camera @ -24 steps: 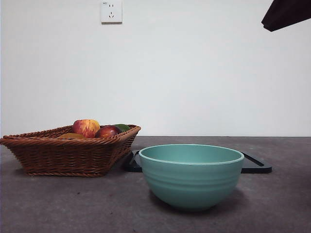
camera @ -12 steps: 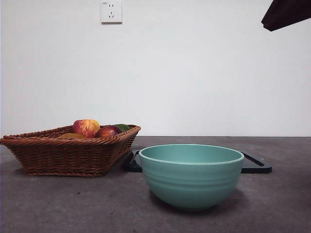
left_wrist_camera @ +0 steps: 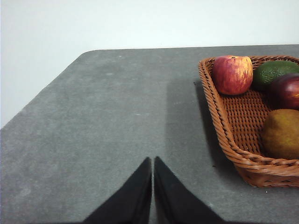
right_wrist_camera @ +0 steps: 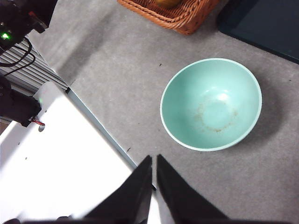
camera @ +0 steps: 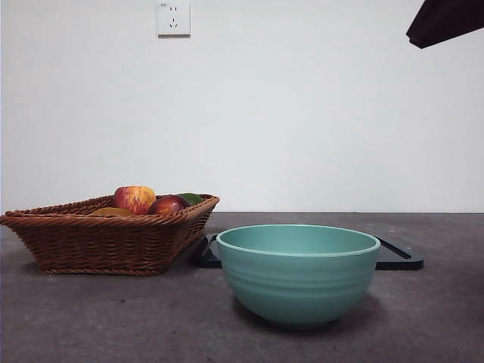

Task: Pick up the wifruite, put it on the bowl, pick up the plate, put it on desk

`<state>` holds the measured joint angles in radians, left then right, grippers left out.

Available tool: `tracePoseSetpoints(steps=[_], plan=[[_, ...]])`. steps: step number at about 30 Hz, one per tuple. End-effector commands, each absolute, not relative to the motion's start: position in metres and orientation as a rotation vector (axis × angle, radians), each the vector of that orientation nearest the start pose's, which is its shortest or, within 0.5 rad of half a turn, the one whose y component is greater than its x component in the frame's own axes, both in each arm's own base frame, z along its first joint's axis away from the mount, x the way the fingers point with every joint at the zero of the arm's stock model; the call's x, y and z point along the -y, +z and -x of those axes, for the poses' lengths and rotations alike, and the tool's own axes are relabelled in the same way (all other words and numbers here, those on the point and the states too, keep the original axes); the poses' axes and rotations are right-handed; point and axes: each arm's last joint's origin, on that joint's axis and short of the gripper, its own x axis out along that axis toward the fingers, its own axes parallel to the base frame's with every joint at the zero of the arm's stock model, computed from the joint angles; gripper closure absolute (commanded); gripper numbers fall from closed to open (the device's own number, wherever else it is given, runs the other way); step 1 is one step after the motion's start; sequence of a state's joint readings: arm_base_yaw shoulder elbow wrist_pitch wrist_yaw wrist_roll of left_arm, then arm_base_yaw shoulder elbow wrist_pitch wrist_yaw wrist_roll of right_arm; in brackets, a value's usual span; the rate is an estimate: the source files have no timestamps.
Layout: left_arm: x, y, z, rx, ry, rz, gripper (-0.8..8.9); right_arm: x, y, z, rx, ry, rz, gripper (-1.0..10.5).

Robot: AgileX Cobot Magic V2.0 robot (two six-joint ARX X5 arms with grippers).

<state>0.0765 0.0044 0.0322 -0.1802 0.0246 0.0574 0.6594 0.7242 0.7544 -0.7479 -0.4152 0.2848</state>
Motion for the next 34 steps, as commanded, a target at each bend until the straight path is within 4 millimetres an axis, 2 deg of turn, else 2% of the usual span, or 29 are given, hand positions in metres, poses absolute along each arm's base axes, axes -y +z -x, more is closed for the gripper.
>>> tracePoseSetpoints(steps=[1,20,25,30,34], plan=[[-0.007,0.149,-0.095,-0.181,0.054,-0.038,8.06,-0.094,0.286,-0.101,-0.868,0.924,-0.142,9.4],[-0.007,0.149,-0.095,-0.181,0.054,-0.038,8.06,-0.094,0.287,-0.100,-0.863,0.925,-0.140,9.4],[-0.007,0.149,-0.095,-0.181,0.053,-0.038,8.06,-0.077,0.294,-0.098,-0.728,0.893,-0.096,9.4],[-0.007,0.149,-0.095,-0.181,0.053,-0.038,8.06,-0.049,0.304,-0.097,-0.502,0.735,-0.102,9.4],[-0.007,0.149,-0.095,-0.181,0.054,-0.038,8.06,-0.030,0.300,-0.094,-0.288,0.597,-0.069,9.4]])
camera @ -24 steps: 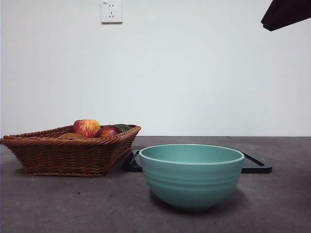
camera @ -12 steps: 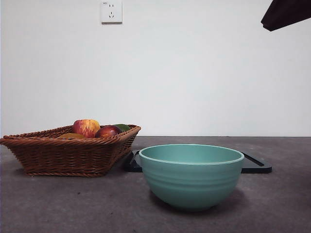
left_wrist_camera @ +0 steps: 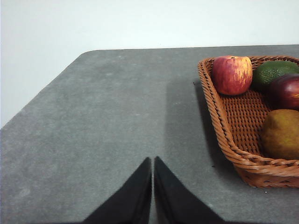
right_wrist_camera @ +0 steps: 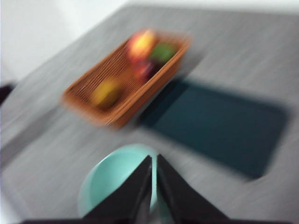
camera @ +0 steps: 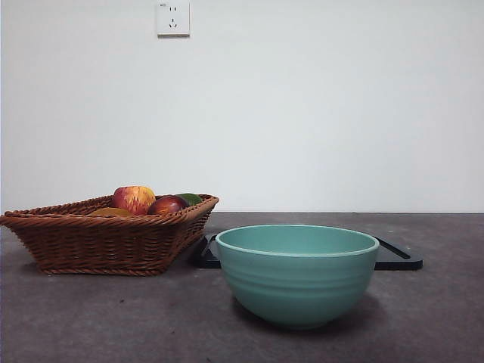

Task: Pick up the wifruite, put it on the bowl, pick up the plate, put it on desk

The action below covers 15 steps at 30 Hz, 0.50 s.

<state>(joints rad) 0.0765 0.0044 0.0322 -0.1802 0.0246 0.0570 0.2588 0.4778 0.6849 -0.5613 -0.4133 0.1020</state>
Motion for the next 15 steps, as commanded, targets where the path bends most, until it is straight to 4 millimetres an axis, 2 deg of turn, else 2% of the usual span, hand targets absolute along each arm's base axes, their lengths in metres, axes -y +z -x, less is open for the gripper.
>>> tracePoseSetpoints(steps=[1,9,15], plan=[[-0.007,0.149,-0.095,-0.181,0.054,-0.038,8.06,-0.026,0.295,-0.093,-0.233,0.562,-0.060,9.4],[-0.007,0.149,-0.095,-0.181,0.054,-0.038,8.06,-0.010,0.246,-0.088,0.023,0.391,0.043,9.4],[-0.007,0.149,-0.095,-0.181,0.054,-0.038,8.06,-0.005,0.213,-0.090,0.063,0.242,0.037,9.4]])
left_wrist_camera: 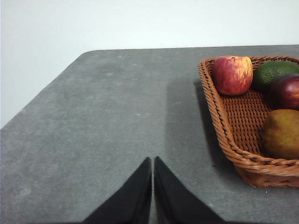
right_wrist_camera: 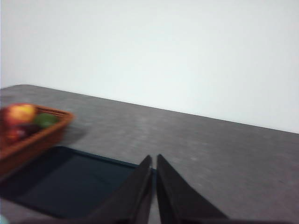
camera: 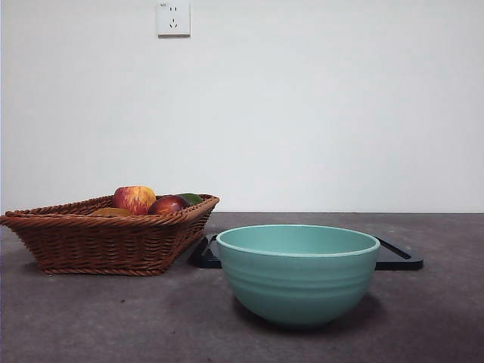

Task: Pick up the wifruite, put it on the bowl, pick up the plate, put it on desk

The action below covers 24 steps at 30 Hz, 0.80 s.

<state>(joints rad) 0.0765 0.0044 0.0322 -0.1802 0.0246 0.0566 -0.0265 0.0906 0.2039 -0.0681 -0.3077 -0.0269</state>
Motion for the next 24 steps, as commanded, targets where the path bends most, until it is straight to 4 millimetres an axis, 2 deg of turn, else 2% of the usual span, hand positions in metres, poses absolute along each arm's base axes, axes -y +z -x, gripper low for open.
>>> tracePoseSetpoints(steps=[1,14,24], plan=[[-0.007,0.149,-0.095,-0.181,0.053,-0.038,8.06,-0.005,0.208,-0.090,0.061,0.228,0.033,9.4],[-0.007,0.149,-0.095,-0.181,0.053,-0.038,8.06,-0.003,0.166,-0.097,-0.007,0.137,-0.024,9.4],[-0.007,0.149,-0.095,-0.180,0.054,-0.038,8.06,-0.004,0.153,-0.096,-0.135,0.108,-0.032,9.4]])
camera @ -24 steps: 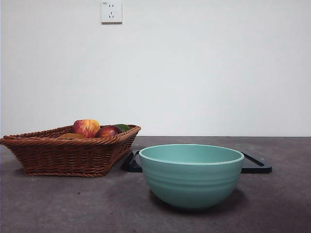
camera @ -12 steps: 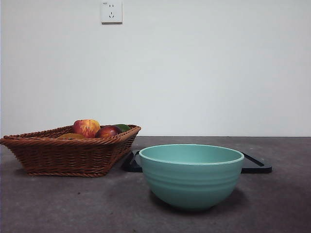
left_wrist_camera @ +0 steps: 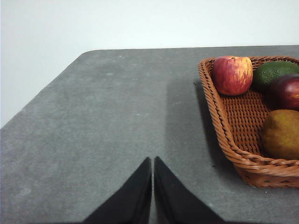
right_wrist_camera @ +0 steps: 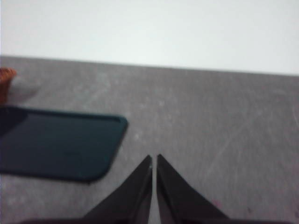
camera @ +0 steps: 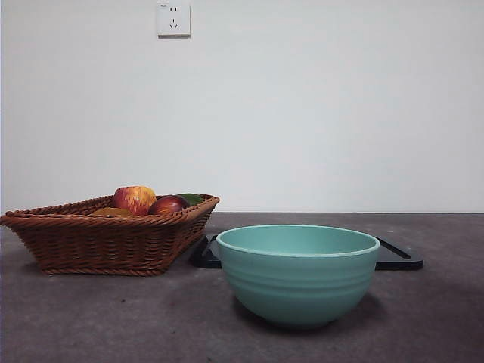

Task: Pick up the wifruite, put it on the bowl, pick up the plate, put it on desk

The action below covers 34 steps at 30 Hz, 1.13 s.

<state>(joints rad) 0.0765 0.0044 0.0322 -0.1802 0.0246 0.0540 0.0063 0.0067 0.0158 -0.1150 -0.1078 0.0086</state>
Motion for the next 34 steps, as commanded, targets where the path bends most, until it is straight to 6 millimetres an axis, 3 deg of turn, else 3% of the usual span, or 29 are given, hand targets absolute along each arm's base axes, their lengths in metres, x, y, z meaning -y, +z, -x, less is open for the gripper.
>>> tracePoseSetpoints(steps=[1,34], plan=[[-0.0070,0.1492,-0.0954,-0.180,0.054,-0.038,8.06,-0.0040,0.1519,-0.0960,-0.150,0.109,-0.033,9.4],[-0.0070,0.1492,-0.0954,-0.180,0.054,-0.038,8.06,-0.0040,0.1519,-0.0960,-0.151,0.112,-0.033,9.4]])
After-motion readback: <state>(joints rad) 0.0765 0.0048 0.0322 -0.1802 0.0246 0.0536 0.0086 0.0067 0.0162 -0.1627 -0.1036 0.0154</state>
